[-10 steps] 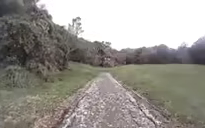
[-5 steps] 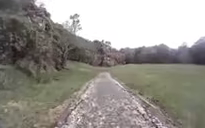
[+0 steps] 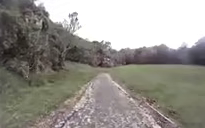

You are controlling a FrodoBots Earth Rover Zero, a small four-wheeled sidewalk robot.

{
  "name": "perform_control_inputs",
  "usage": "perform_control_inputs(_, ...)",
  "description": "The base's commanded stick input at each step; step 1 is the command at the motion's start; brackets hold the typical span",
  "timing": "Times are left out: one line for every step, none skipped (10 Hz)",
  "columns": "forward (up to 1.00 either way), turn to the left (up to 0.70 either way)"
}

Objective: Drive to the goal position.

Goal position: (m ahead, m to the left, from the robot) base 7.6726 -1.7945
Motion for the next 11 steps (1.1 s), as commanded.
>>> perform_control_inputs(0.85, 0.0)
perform_control_inputs(0.61, 0.0)
perform_control_inputs(0.08, 0.0)
perform_control_inputs(0.0, 0.0)
perform_control_inputs(0.0, 0.0)
perform_control_inputs(0.0, 0.0)
perform_control_inputs(0.0, 0.0)
perform_control_inputs(0.0, 0.0)
perform_control_inputs(0.0, 0.0)
perform_control_inputs(0.0, 0.0)
perform_control_inputs(0.0, 0.0)
